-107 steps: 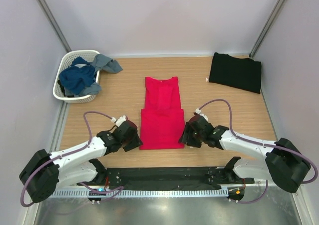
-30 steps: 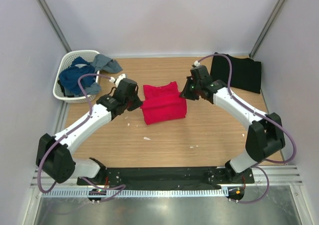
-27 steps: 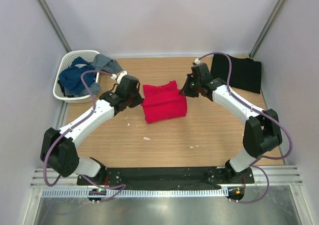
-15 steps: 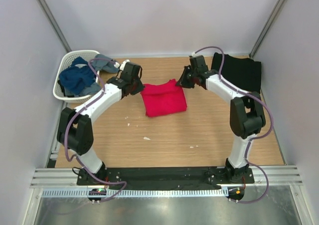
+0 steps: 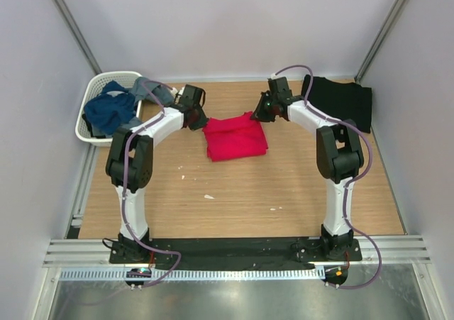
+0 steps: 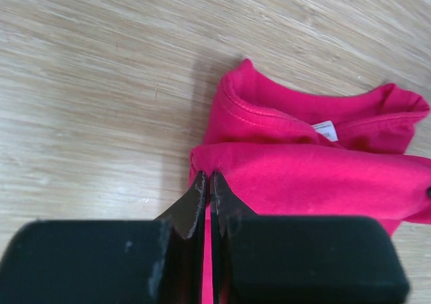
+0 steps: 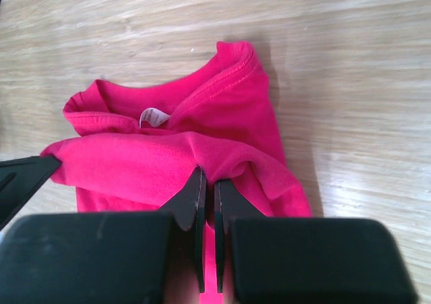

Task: Fold and stack the t-shirts
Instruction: Fold the tshirt

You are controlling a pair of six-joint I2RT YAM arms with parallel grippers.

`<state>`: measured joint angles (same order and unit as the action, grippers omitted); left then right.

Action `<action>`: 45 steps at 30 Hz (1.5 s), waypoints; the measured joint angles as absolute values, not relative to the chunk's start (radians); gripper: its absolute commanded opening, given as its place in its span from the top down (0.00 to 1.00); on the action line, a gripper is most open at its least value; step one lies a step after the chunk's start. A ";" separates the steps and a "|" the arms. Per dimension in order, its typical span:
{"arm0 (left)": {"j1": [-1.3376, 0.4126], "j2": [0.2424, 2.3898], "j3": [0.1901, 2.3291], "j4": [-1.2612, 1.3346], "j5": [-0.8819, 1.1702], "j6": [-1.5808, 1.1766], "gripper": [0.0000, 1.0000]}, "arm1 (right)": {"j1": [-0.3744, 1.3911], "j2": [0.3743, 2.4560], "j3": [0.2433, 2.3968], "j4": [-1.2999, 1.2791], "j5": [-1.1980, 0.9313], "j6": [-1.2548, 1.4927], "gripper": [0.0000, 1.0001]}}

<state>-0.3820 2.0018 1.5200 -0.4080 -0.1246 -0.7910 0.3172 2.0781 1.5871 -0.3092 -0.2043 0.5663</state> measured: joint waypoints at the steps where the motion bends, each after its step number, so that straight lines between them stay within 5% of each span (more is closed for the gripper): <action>1: -0.380 2.016 1.527 -0.407 -0.121 -0.791 1.00 | 0.313 2.083 1.594 -0.311 -0.204 0.565 0.99; 7: -0.361 2.055 1.559 -0.395 -0.082 -0.795 0.93 | 0.288 2.145 1.666 -0.304 -0.233 0.563 0.87; 8: -0.353 2.056 1.560 -0.392 -0.068 -0.793 0.77 | 0.280 2.154 1.672 -0.300 -0.244 0.567 0.75; 9: -0.347 2.056 1.563 -0.390 -0.052 -0.783 0.51 | 0.274 2.156 1.673 -0.302 -0.254 0.569 0.68; 10: -0.340 2.056 1.570 -0.390 -0.038 -0.773 0.50 | 0.267 2.156 1.673 -0.305 -0.255 0.575 0.62; 11: -0.336 2.056 1.580 -0.392 -0.027 -0.769 0.38 | 0.259 2.155 1.673 -0.305 -0.259 0.575 0.53; 14: -0.325 2.054 1.637 -0.411 -0.006 -0.726 0.27 | 0.239 2.133 1.669 -0.304 -0.266 0.569 0.44; 18: -0.326 1.945 1.582 -0.410 0.014 -0.718 0.24 | 0.226 2.015 1.598 -0.305 -0.262 0.551 0.42; 22: -0.362 1.740 1.404 -0.371 0.015 -0.735 0.37 | 0.261 1.844 1.498 -0.282 -0.242 0.524 0.58; 23: -0.380 1.694 1.362 -0.356 0.017 -0.746 0.54 | 0.277 1.807 1.471 -0.265 -0.239 0.521 0.70; 26: -0.448 1.631 1.290 -0.291 0.023 -0.770 0.84 | 0.324 1.765 1.413 -0.200 -0.243 0.516 0.81; 29: -0.494 1.678 1.294 -0.241 0.041 -0.786 0.96 | 0.364 1.811 1.395 -0.162 -0.252 0.517 0.86; 45: -0.447 2.114 1.583 -0.221 0.011 -0.831 0.99 | 0.382 2.149 1.625 -0.179 -0.139 0.513 0.86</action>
